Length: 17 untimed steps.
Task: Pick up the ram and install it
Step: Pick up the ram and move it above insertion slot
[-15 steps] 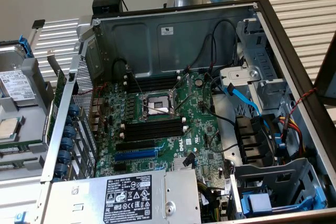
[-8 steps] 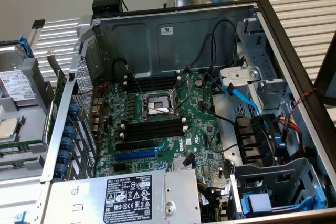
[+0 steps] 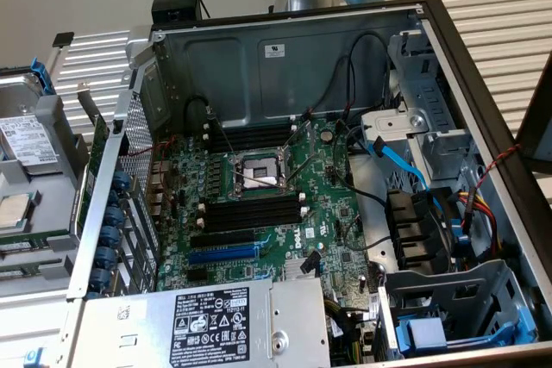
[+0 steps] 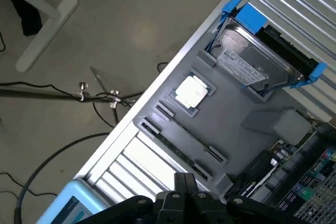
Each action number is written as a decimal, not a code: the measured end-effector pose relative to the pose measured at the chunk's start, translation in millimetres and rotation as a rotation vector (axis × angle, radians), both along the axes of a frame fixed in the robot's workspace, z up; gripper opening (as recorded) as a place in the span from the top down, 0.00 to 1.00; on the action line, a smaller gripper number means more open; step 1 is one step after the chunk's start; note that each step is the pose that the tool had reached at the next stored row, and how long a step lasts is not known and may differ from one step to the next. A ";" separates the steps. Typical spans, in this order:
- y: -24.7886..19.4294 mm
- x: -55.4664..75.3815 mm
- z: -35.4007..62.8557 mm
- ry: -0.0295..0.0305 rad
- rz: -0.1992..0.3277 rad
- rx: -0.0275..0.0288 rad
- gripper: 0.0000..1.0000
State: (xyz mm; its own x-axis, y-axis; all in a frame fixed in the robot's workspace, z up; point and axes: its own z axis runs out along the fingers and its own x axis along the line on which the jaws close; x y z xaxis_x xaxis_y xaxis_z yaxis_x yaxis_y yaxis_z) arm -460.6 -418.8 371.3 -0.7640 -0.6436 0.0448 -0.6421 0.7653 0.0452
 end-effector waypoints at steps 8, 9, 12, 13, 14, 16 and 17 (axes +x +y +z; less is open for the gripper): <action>0.0 0.0 -4.2 0.0000 0.145 0.0000 0.89; 0.0 0.0 -4.7 -0.0001 0.165 0.0001 0.89; 0.0 0.0 -5.5 -0.0002 0.219 0.0000 0.89; 0.0 0.0 -5.8 -0.0003 0.237 0.0000 0.89; 0.0 0.0 -6.1 -0.0004 0.255 0.0000 0.89; 0.0 0.0 -6.5 -0.0007 0.291 -0.0001 0.89; 0.0 0.0 -6.7 -0.0012 0.309 -0.0001 0.89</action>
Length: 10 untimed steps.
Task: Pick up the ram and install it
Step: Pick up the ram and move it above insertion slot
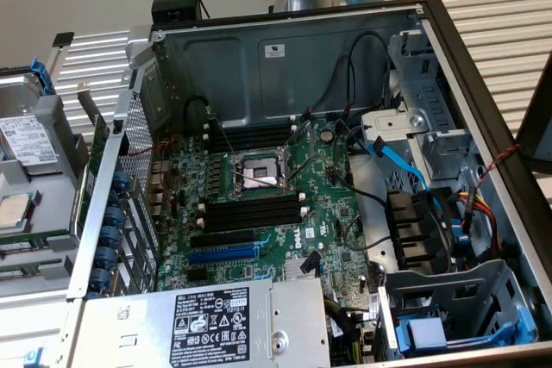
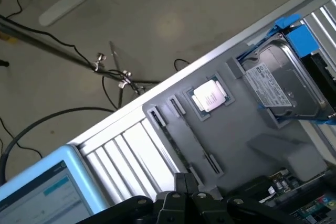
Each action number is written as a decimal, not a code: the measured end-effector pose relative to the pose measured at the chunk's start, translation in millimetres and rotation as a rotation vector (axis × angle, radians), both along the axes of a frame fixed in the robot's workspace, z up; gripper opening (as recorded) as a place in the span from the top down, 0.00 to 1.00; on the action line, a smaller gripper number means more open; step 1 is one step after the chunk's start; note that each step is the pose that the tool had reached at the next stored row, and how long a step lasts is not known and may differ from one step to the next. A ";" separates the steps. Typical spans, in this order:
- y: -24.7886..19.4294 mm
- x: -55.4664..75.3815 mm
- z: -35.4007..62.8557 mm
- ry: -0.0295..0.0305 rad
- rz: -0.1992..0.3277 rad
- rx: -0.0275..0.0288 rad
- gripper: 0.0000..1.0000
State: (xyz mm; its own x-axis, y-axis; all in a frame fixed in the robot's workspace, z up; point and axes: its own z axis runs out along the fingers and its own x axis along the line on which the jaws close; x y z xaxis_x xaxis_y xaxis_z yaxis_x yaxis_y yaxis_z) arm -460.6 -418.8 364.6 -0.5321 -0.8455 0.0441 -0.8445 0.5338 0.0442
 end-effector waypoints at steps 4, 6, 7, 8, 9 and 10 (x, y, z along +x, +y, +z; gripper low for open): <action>0.0 0.0 -0.8 -0.0044 0.073 0.0000 0.89; 0.0 0.1 -1.1 -0.0078 0.110 0.0001 0.89; 0.0 0.0 -1.2 -0.0092 0.128 0.0000 0.89; 0.0 0.0 -1.2 -0.0106 0.145 0.0000 0.89; 0.0 0.1 -1.3 -0.0118 0.157 0.0000 0.89; 0.0 0.1 -1.3 -0.0119 0.163 0.0001 0.89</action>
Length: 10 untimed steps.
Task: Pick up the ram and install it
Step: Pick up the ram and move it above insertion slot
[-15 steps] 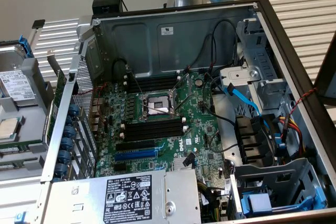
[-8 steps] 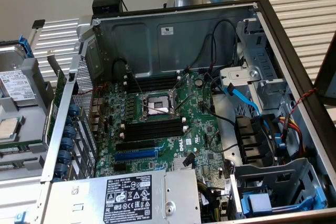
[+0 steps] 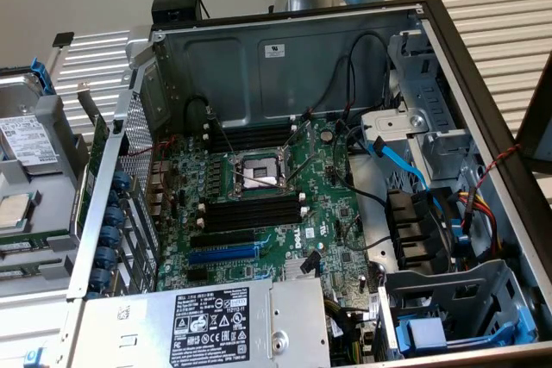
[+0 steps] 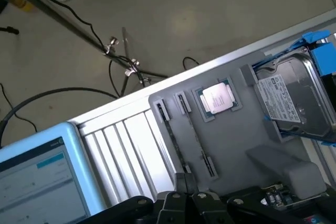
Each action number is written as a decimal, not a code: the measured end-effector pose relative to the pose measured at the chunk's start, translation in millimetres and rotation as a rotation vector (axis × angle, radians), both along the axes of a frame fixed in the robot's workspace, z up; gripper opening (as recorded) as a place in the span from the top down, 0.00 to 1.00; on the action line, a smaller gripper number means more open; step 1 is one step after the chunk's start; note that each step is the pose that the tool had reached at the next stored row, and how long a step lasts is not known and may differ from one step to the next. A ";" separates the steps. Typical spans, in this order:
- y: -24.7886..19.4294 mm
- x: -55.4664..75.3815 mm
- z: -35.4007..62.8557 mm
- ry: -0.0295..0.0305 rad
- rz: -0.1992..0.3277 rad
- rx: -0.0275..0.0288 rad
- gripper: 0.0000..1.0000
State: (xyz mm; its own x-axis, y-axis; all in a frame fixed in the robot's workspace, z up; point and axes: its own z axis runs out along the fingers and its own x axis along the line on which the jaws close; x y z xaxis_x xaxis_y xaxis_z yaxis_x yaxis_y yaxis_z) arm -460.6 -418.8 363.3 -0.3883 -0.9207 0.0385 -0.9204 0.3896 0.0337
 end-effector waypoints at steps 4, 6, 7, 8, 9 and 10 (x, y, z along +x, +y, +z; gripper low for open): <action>0.0 0.0 0.0 0.0000 0.000 -0.0002 0.89; 0.0 -0.1 0.0 -0.0003 0.016 -0.0002 0.89; 0.0 -0.1 -0.1 -0.0004 0.035 -0.0001 0.89; 0.0 -0.1 -0.1 -0.0005 0.053 -0.0001 0.89; 0.0 -0.1 -0.3 -0.0007 0.071 -0.0001 0.89; 0.0 -0.1 -0.5 -0.0013 0.088 0.0000 0.89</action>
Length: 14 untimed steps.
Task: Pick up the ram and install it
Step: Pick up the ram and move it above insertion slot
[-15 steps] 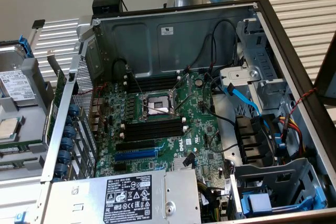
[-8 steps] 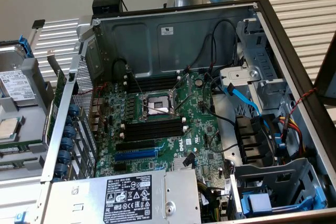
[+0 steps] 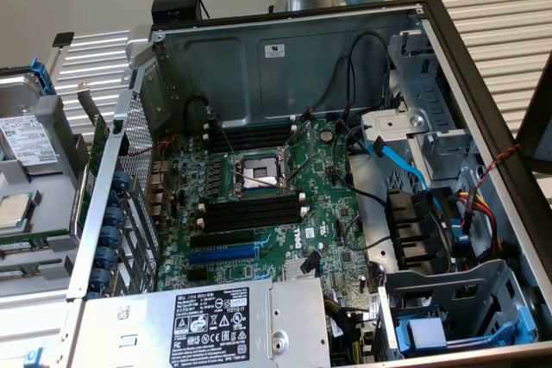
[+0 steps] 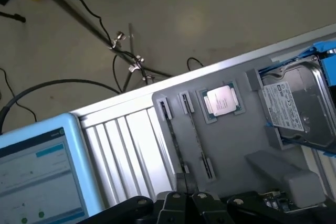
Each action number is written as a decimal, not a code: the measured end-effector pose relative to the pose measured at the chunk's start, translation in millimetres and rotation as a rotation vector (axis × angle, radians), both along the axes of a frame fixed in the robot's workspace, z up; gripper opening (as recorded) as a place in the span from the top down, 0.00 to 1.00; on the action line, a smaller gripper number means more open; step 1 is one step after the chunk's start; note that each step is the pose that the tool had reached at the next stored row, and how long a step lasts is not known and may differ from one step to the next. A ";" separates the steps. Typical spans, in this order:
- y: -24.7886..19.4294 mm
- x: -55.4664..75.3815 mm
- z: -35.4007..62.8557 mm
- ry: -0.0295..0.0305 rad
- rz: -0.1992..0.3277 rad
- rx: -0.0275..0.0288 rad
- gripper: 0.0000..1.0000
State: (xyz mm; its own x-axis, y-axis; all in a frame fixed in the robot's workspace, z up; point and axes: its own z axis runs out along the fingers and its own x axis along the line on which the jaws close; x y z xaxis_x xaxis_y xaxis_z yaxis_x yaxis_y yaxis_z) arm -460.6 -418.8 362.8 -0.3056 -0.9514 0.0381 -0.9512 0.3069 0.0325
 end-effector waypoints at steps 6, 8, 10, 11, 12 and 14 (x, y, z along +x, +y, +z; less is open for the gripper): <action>0.0 0.0 -2.1 -0.0115 0.110 0.0000 0.89; 0.0 0.0 -3.0 -0.0149 0.146 -0.0001 0.89; 0.0 0.0 -4.1 -0.0174 0.182 -0.0001 0.89; 0.0 0.0 -4.4 -0.0186 0.197 -0.0001 0.89; 0.2 0.1 -5.0 -0.0204 0.206 0.0002 0.89; 0.4 0.0 -6.2 -0.0237 0.226 0.0009 0.89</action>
State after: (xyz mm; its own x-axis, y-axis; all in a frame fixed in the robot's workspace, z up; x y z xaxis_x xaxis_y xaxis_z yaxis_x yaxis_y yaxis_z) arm -460.6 -418.4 356.6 -0.0856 -0.9958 0.0326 -0.9963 0.0859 0.0095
